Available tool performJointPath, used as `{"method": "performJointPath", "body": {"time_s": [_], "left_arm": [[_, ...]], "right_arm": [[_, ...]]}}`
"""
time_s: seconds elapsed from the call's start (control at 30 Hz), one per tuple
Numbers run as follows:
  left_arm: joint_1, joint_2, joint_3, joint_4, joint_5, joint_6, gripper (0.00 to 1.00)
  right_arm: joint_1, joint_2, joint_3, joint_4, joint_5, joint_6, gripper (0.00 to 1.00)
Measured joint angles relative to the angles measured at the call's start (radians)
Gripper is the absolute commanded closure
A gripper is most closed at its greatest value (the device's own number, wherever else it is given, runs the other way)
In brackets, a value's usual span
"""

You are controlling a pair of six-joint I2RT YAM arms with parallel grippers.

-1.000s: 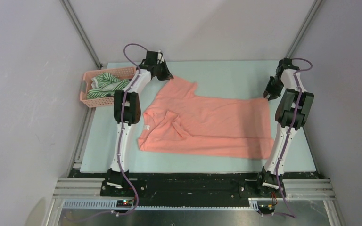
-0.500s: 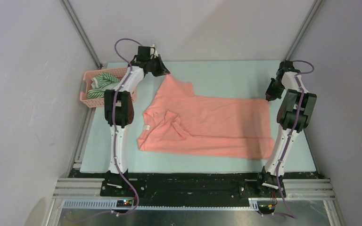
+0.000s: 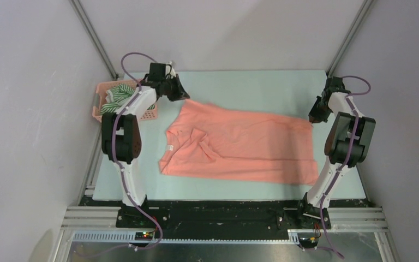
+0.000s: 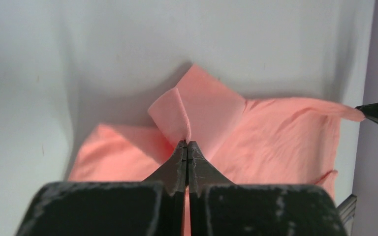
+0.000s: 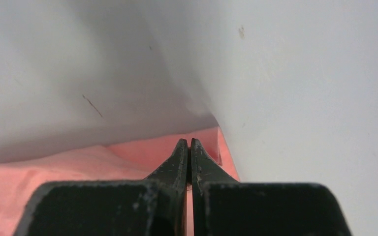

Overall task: Fold and stack the mixed laundry pile
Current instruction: Fold the T-shirt at the center of the board.

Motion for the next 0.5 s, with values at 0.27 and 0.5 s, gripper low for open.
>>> {"method": "performJointPath", "body": {"time_s": [0.27, 0.5], "left_arm": [[0.006, -0.208, -0.291, -0.007, -0.053, 0.023, 1.00], [0.030, -0.335, -0.437, -0.031, -0.092, 0.022, 1.00]], "right_arm": [[0.000, -0.133, -0.204, 0.071, 0.039, 0.039, 1.00], [0.000, -0.171, -0.277, 0.090, 0.054, 0.056, 1.00]]}}
